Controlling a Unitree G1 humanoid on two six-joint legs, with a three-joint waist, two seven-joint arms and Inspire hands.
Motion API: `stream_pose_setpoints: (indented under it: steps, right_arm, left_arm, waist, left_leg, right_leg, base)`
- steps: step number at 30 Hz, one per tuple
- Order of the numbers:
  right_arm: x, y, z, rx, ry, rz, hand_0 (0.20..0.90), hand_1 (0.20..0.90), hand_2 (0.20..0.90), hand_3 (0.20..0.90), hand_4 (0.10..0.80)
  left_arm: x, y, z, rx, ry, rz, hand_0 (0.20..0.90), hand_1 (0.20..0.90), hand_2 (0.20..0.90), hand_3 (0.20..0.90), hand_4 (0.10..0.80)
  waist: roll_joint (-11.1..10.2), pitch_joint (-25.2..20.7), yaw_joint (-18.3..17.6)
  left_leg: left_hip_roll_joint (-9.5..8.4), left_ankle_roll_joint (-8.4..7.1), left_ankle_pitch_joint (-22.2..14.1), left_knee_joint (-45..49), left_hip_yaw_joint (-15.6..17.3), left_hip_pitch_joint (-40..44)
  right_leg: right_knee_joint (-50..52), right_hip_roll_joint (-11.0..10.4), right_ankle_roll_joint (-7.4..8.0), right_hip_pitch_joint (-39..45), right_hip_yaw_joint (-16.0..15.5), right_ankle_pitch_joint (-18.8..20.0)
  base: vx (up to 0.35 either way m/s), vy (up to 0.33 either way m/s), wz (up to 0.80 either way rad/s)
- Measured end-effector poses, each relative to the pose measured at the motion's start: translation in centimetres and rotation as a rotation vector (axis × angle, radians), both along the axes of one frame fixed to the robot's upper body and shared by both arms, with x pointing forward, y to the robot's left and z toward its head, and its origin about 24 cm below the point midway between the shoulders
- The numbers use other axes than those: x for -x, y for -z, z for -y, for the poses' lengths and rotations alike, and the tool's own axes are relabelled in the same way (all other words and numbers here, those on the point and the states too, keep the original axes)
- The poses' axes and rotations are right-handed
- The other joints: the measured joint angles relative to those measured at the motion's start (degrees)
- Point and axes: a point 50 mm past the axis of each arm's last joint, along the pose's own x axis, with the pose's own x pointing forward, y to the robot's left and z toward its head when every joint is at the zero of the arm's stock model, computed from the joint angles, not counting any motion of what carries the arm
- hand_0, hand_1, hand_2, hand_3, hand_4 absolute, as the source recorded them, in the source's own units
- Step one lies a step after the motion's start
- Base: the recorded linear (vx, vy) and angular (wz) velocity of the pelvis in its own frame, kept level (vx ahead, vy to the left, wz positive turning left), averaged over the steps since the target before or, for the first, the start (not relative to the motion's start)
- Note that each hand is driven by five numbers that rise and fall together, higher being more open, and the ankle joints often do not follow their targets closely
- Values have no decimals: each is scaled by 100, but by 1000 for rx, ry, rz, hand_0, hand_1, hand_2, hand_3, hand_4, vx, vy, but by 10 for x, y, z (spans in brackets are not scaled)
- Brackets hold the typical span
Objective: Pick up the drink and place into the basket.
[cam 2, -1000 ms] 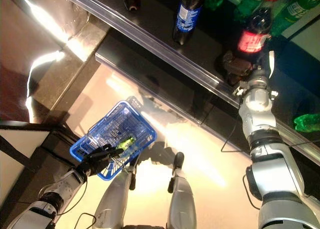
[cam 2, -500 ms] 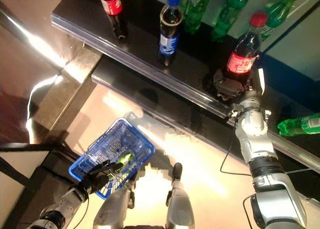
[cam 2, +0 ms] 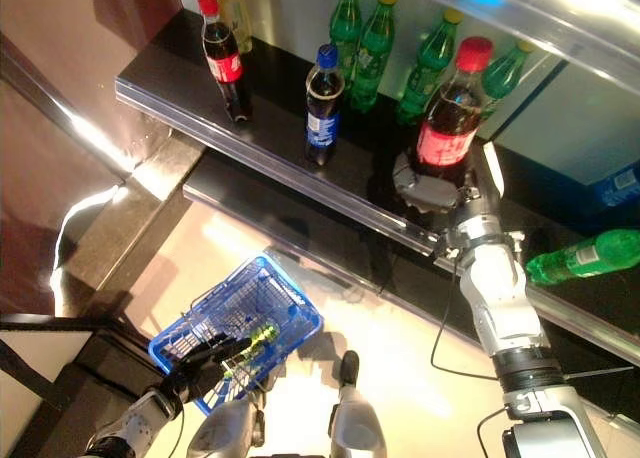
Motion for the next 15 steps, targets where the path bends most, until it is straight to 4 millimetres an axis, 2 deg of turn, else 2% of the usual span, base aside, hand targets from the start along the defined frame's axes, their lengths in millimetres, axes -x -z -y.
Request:
stream_pose_setpoints:
  steps: [2, 5, 11, 15]
  right_arm:
    - [6, 13, 0, -3, -8, -42, 300, 300, 300, 200, 100]
    - [12, 22, -1, 0, -23, -66, 300, 300, 300, 200, 100]
    - [15, 29, -8, -6, -53, -81, 300, 300, 300, 200, 100]
    - [16, 25, -13, -2, -80, -65, 300, 300, 300, 200, 100]
  left_arm:
    - [5, 2, 1, 6, 0, -8, 300, 300, 300, 200, 100]
    - [10, 1, 4, 18, 3, 5, 300, 300, 300, 200, 100]
    - [5, -9, 10, 68, -1, 70, 300, 300, 300, 200, 100]
    - [5, -15, 13, 108, -10, 105, 300, 300, 300, 200, 100]
  waist:
    - [-3, -169, 13]
    - [-14, -305, 51]
    - [-15, -389, 166]
    - [11, -431, 369]
  left_leg:
    - [9, -5, 3, 0, -53, 0]
    - [11, -15, 14, 1, -68, 15]
    - [30, -47, 66, 1, -233, 41]
    - [33, -53, 70, 0, -302, 64]
  right_leg:
    - [0, 10, -9, 27, -34, -14]
    - [-1, 14, -9, 48, -43, -16]
    - [-3, 31, -26, 171, -186, -34]
    - [-5, 34, -29, 231, -279, -43]
  base:
    - [-6, -1, 9]
    - [0, 0, 0]
    - [-11, -12, 12]
    - [-4, -33, 11]
